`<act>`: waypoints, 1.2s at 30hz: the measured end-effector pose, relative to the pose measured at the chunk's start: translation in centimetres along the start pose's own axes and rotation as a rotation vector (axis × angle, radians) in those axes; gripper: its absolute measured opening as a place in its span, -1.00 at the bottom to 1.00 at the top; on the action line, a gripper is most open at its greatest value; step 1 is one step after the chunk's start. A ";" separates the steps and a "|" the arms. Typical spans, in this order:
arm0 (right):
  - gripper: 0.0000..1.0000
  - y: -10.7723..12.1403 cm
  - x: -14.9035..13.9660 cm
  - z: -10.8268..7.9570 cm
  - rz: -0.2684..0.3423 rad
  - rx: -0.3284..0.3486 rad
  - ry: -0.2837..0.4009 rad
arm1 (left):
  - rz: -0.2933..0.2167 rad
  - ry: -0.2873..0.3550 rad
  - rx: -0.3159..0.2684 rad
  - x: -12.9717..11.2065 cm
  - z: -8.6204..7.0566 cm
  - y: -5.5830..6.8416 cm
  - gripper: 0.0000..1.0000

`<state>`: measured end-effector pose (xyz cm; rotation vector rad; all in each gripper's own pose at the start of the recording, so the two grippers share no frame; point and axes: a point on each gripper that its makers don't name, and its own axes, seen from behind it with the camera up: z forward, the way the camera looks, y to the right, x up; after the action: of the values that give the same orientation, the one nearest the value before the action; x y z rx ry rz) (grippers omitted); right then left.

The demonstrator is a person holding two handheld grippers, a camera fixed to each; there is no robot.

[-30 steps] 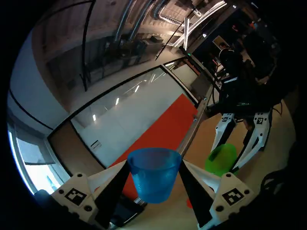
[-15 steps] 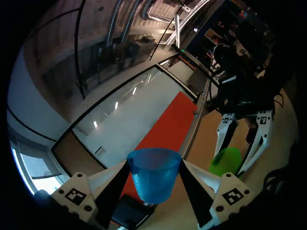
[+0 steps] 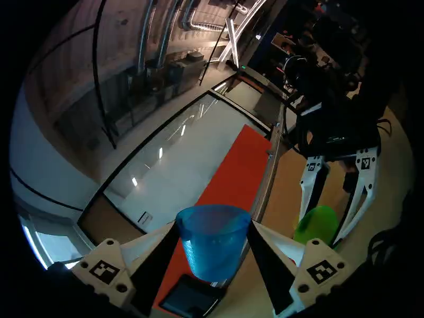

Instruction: Pour water

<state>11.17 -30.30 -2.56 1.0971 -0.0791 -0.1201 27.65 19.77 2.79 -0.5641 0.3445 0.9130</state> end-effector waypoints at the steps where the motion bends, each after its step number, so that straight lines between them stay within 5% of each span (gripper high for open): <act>1: 0.82 0.0 0.0 0.0 0.000 0.000 0.000 | 0.009 0.001 0.000 0.1 0.0 0.0 0.73; 36: 0.82 0.2 -0.1 -0.2 0.001 -0.004 -0.005 | 0.184 0.023 0.023 1.7 0.1 -0.4 0.73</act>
<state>11.12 -30.06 -2.48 1.0929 -0.0841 -0.1223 28.94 20.72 2.11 -0.5276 0.4327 1.0792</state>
